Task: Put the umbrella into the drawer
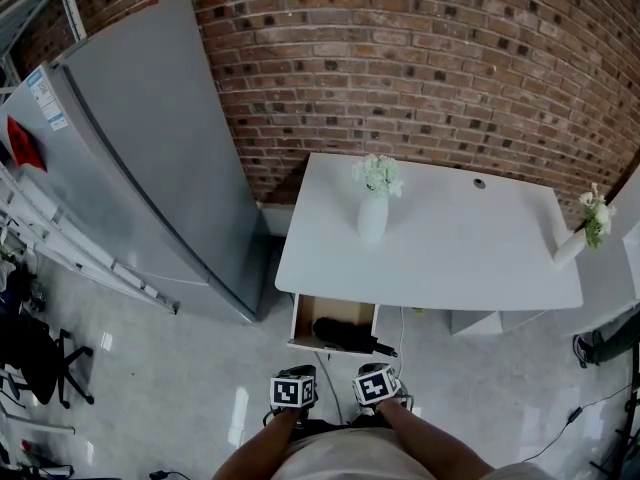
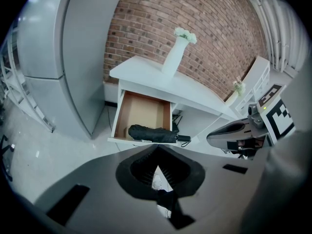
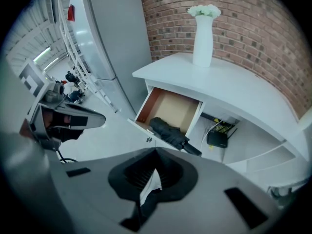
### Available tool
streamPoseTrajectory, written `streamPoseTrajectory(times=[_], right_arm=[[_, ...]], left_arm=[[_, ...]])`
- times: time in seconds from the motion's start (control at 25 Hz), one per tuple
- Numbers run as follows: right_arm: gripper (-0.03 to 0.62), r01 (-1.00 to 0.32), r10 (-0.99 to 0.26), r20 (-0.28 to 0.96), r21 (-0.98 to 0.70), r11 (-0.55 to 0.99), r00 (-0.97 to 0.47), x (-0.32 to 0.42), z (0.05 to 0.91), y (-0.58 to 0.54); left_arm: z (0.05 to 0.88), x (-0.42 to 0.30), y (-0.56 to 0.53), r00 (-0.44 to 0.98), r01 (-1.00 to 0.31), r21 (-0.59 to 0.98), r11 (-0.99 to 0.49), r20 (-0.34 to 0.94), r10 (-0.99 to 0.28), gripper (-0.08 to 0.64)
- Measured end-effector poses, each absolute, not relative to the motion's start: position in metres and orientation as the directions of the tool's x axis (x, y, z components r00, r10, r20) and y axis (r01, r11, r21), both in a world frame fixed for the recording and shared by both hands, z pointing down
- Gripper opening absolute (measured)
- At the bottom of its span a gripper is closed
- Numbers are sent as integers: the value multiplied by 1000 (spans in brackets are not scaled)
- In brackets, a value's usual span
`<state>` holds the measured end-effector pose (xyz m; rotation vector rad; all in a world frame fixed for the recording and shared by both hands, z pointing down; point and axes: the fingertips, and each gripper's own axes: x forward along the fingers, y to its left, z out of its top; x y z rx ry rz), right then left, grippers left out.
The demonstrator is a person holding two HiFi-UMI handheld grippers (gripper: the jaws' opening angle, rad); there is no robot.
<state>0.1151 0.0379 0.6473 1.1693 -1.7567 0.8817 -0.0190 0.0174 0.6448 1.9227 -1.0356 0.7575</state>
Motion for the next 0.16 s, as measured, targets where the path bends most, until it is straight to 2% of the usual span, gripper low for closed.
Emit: streamPoseTrajectory(times=[0.16], right_arm=[[15, -939, -364, 903, -105, 327, -227, 112, 646, 35]], left_arm=[[644, -21, 16, 483, -867, 368, -336, 785, -387, 6]])
